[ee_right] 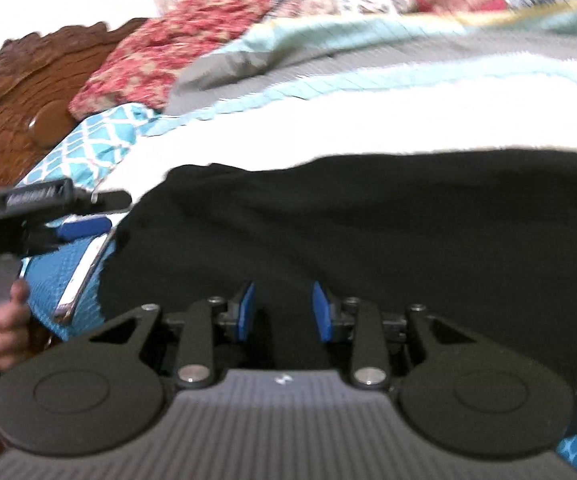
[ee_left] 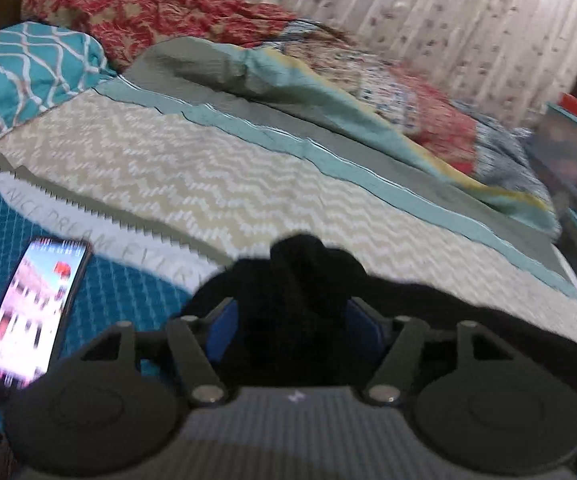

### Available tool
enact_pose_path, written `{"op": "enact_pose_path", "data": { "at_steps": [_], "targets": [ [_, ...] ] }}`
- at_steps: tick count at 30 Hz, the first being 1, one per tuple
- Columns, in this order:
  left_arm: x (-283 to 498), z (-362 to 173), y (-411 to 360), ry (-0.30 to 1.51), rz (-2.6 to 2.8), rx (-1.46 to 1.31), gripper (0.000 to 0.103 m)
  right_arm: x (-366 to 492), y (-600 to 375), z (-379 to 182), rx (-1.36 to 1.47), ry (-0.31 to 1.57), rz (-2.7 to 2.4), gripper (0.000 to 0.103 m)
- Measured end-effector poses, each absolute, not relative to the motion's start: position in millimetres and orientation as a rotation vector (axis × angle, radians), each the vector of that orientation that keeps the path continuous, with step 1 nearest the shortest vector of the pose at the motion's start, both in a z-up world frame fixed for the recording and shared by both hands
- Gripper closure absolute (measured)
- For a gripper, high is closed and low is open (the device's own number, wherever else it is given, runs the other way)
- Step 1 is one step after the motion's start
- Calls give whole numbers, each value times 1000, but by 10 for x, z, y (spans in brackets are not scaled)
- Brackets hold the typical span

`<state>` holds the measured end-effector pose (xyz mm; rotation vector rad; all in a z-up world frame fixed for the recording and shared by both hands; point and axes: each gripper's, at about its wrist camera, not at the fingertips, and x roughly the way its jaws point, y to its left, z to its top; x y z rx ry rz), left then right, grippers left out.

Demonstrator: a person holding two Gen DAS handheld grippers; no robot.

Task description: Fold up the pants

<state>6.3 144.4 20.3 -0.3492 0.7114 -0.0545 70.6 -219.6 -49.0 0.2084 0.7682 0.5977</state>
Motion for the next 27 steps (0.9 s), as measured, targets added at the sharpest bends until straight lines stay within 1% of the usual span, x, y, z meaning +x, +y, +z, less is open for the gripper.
{"op": "enact_pose_path", "data": {
  "at_steps": [5,8,10,13,18,21,23,25,27],
  "targets": [
    [-449,32,1613,735,-81,-437,42,570,-2006,-487,103,753,678,67],
    [-651,-127,1665,774,-84,-487,43,568,-1915,-577,43,795,667,68],
    [-691,-247,1681,819,-70,-508,45,621,-1859,-653,16,835,627,68],
    [-685,-375,1708,862,-76,-552,45,613,-1880,-600,38,827,627,66],
    [-623,-362,1704,842,-97,-556,45,512,-1896,-422,45,753,656,66],
    [-612,-355,1713,830,-104,-566,45,503,-1781,-332,2,727,710,66],
    [-628,-364,1732,826,-106,-576,45,505,-1653,-299,-45,710,757,64],
    [-667,-373,1755,822,-97,-583,45,499,-1475,-260,-105,689,803,58],
    [-701,-376,1811,818,-80,-596,45,511,-1313,-231,-160,666,856,57]
  ]
}}
